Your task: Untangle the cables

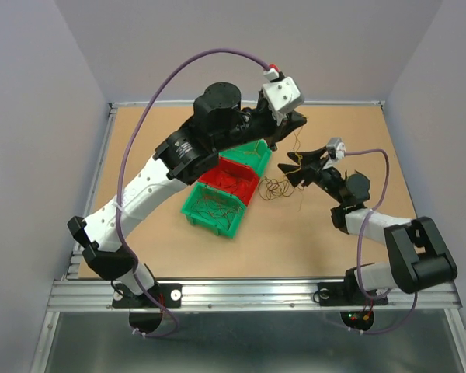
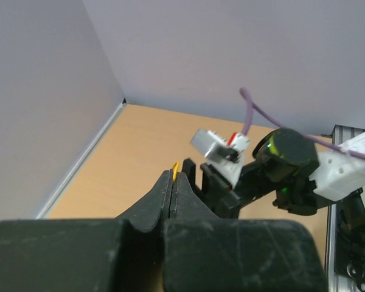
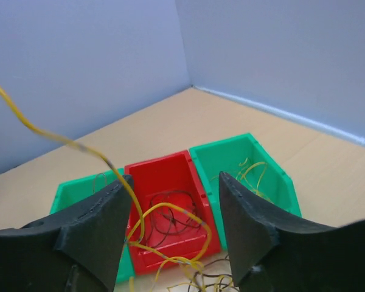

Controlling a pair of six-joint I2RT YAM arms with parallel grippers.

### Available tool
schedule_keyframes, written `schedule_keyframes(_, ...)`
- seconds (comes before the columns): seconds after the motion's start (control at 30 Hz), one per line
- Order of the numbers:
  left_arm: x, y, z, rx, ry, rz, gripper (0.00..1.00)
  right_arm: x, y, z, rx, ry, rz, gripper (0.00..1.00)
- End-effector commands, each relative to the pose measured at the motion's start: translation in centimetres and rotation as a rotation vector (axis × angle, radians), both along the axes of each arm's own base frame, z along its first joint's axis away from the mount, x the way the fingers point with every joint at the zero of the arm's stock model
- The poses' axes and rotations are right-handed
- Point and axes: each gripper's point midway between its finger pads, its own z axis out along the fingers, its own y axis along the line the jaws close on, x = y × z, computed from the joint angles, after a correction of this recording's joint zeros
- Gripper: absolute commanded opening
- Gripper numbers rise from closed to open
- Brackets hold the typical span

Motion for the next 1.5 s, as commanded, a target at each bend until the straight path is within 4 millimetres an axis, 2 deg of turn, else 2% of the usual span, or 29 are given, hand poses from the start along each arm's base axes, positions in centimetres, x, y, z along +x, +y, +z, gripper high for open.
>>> schedule_keyframes(0.0, -0.8, 2.4, 8.7, -0.148, -0.160, 0.055, 0.00, 2.2, 1.2, 0.6, 0.001, -0.029, -0.013, 0.58)
schedule_keyframes(0.03, -0.1, 1.9, 9.0, -0.149, -0.163, 0.072, 0.00, 3.0, 1.6, -0.9, 0.002, 0.019, -0.028, 0.49)
schedule_keyframes(0.07, 0.0, 2.0, 9.6, -0.141, -0.170, 0.079, 0.00, 3.5, 1.7, -1.3, 0.005, 0.035, -0.040, 0.46)
schedule_keyframes(0.1, -0.7, 3.6, 13.6, -0.217, -0.220, 0.100, 0.00, 4.2, 1.6, -1.8, 0.021, 0.065, -0.058, 0.43)
schedule_keyframes(0.17, -0.7, 4.0, 15.5, -0.256, -0.242, 0.115, 0.00, 6.3, 0.1, -3.4, 0.067, 0.143, -0.183, 0.33)
schedule_keyframes(0.2, -1.3, 6.0, 17.8, -0.315, -0.268, 0.153, 0.00, 7.6, -1.9, -4.5, 0.120, 0.205, -0.306, 0.29)
schedule_keyframes(0.23, -1.5, 7.0, 18.8, -0.349, -0.280, 0.178, 0.00, 8.1, -3.0, -5.3, 0.144, 0.243, -0.365, 0.27)
schedule_keyframes(0.27, -0.2, 7.5, 18.7, -0.378, -0.275, 0.251, 0.00, 8.6, -3.9, -6.6, 0.194, 0.316, -0.401, 0.24)
schedule_keyframes(0.3, -0.1, 8.5, 19.1, -0.409, -0.279, 0.294, 0.00, 9.3, -6.3, -7.9, 0.226, 0.371, -0.465, 0.21)
schedule_keyframes(0.33, -0.9, 11.6, 20.7, -0.475, -0.295, 0.351, 0.00, 9.6, -7.5, -9.0, 0.255, 0.419, -0.485, 0.16)
schedule_keyframes(0.37, -0.8, 12.9, 21.6, -0.531, -0.310, 0.396, 0.00, 9.8, -8.6, -9.9, 0.282, 0.459, -0.503, 0.14)
schedule_keyframes(0.4, 0.0, 13.8, 20.7, -0.533, -0.287, 0.453, 0.00, 10.2, -10.7, -11.7, 0.325, 0.525, -0.545, 0.12)
schedule_keyframes(0.57, 2.6, 15.7, 19.4, -0.522, -0.248, 0.547, 0.00, 10.1, -15.4, -14.6, 0.418, 0.611, -0.701, 0.10)
schedule_keyframes(0.67, 5.0, 17.3, 18.6, -0.530, -0.211, 0.619, 0.00, 9.6, -17.7, -14.7, 0.436, 0.603, -0.816, 0.20)
schedule_keyframes(0.7, 6.1, 18.6, 18.5, -0.537, -0.210, 0.658, 0.00, 9.3, -18.3, -15.7, 0.406, 0.635, -0.863, 0.22)
schedule_keyframes(0.73, 6.6, 19.2, 18.6, -0.564, -0.187, 0.667, 0.00, 9.2, -19.4, -15.1, 0.418, 0.616, -0.926, 0.23)
schedule_keyframes(0.83, 8.3, 22.2, 18.7, -0.591, -0.184, 0.746, 0.00, 8.3, -21.8, -15.9, 0.412, 0.627, -1.066, 0.23)
schedule_keyframes(0.9, 9.0, 23.3, 18.3, -0.621, -0.169, 0.771, 0.00, 7.9, -22.2, -16.0, 0.452, 0.639, -1.093, 0.24)
schedule_keyframes(0.93, 8.8, 24.7, 18.6, -0.636, -0.191, 0.795, 0.00, 7.6, -23.2, -16.1, 0.465, 0.639, -1.121, 0.23)
schedule_keyframes(0.97, 8.8, 24.9, 18.7, -0.648, -0.211, 0.789, 0.00, 7.5, -23.4, -16.1, 0.473, 0.638, -1.128, 0.23)
schedule_keyframes(1.0, 9.2, 24.1, 17.6, -0.639, -0.182, 0.759, 0.00, 7.4, -23.5, -16.1, 0.491, 0.640, -1.136, 0.22)
schedule_keyframes(1.03, 9.3, 23.9, 17.2, -0.628, -0.180, 0.749, 0.00, 7.1, -24.0, -16.3, 0.504, 0.640, -1.162, 0.14)
schedule_keyframes(1.17, 10.4, 22.5, 15.3, -0.569, -0.160, 0.717, 0.00, 5.7, -25.3, -16.3, 0.571, 0.627, -1.231, 0.11)
schedule_keyframes(1.2, 10.5, 20.8, 14.4, -0.518, -0.165, 0.641, 0.00, 5.5, -25.4, -15.4, 0.584, 0.604, -1.231, 0.12)
schedule_keyframes(1.23, 10.6, 19.9, 13.8, -0.496, -0.160, 0.602, 0.00, 5.3, -25.5, -15.2, 0.574, 0.595, -1.235, 0.22)
schedule_keyframes(1.3, 10.7, 18.1, 12.5, -0.447, -0.142, 0.528, 0.00, 5.0, -25.2, -14.3, 0.541, 0.575, -1.213, 0.65)
schedule_keyframes(1.37, 11.6, 17.4, 11.2, -0.410, -0.132, 0.521, 0.00, 4.5, -24.7, -13.9, 0.530, 0.569, -1.187, 0.88)
schedule_keyframes(1.43, 12.7, 17.2, 10.1, -0.381, -0.132, 0.541, 0.00, 4.1, -24.4, -12.5, 0.526, 0.529, -1.156, 0.99)
schedule_keyframes(1.47, 13.1, 17.1, 9.4, -0.361, -0.145, 0.550, 0.00, 3.7, -24.1, -12.5, 0.512, 0.530, -1.139, 1.00)
